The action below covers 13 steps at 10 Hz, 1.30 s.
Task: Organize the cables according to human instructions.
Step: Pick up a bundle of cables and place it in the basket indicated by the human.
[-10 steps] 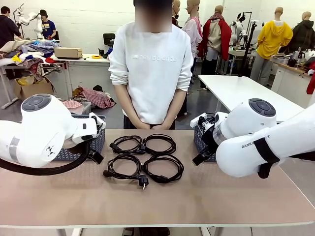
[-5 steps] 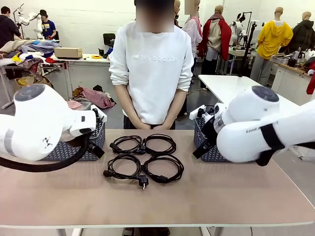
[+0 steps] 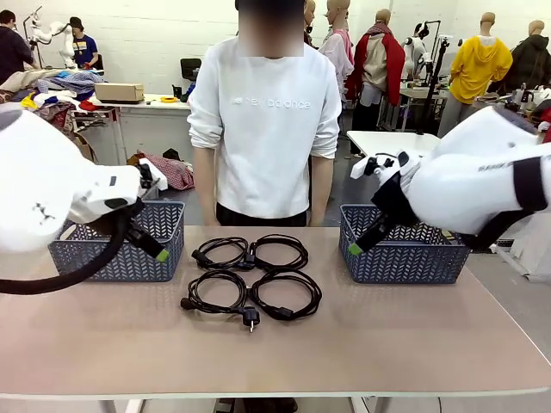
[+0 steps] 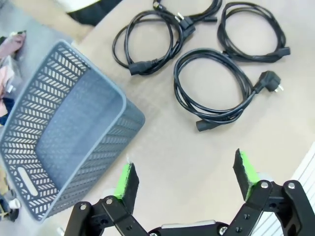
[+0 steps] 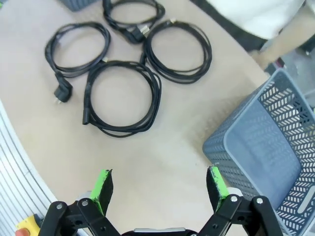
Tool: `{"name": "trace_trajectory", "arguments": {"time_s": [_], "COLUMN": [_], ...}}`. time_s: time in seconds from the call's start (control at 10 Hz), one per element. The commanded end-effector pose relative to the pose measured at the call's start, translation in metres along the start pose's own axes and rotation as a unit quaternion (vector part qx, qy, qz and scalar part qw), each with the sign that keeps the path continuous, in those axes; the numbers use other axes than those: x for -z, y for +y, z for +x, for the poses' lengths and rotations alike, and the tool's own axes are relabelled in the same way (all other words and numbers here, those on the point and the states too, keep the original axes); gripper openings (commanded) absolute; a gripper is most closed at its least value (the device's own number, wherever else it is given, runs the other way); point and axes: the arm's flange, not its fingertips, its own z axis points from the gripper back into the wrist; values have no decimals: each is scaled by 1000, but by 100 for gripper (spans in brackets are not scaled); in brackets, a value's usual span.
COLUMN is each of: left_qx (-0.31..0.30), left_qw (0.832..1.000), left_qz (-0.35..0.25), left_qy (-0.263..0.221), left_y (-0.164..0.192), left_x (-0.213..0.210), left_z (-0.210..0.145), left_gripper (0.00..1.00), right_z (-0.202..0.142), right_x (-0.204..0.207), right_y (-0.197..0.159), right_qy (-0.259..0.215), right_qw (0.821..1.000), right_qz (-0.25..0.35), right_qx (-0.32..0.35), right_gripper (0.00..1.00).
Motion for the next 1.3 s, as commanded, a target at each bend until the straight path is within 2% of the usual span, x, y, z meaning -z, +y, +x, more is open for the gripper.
{"name": "trace_trajectory", "arguments": {"time_s": [0.0, 0.3, 0.7, 1.0, 1.2], "left_qx": [0, -4, -20, -31, -30], "left_qw": [999, 997, 996, 997, 996], "left_qz": [-34, -49, -54, -45, -44], "left_qy": [-32, -64, -71, -55, -66], "left_y": [16, 37, 61, 72, 60], "left_x": [-19, -50, -72, -79, -75], "left_z": [-7, -16, -25, -17, -22], "left_gripper": [100, 100, 100, 100, 100], "right_z": [-7, -16, -29, -30, -30], "right_x": [-11, -33, -63, -65, -68], "right_y": [-10, -22, -42, -46, -40], "right_qy": [-40, -80, -120, -109, -110], "right_qw": [998, 994, 987, 991, 990], "right_qz": [50, 73, 104, 77, 87], "right_qx": [-9, -1, 6, 7, 18], "right_gripper": [100, 100, 100, 100, 100]}}
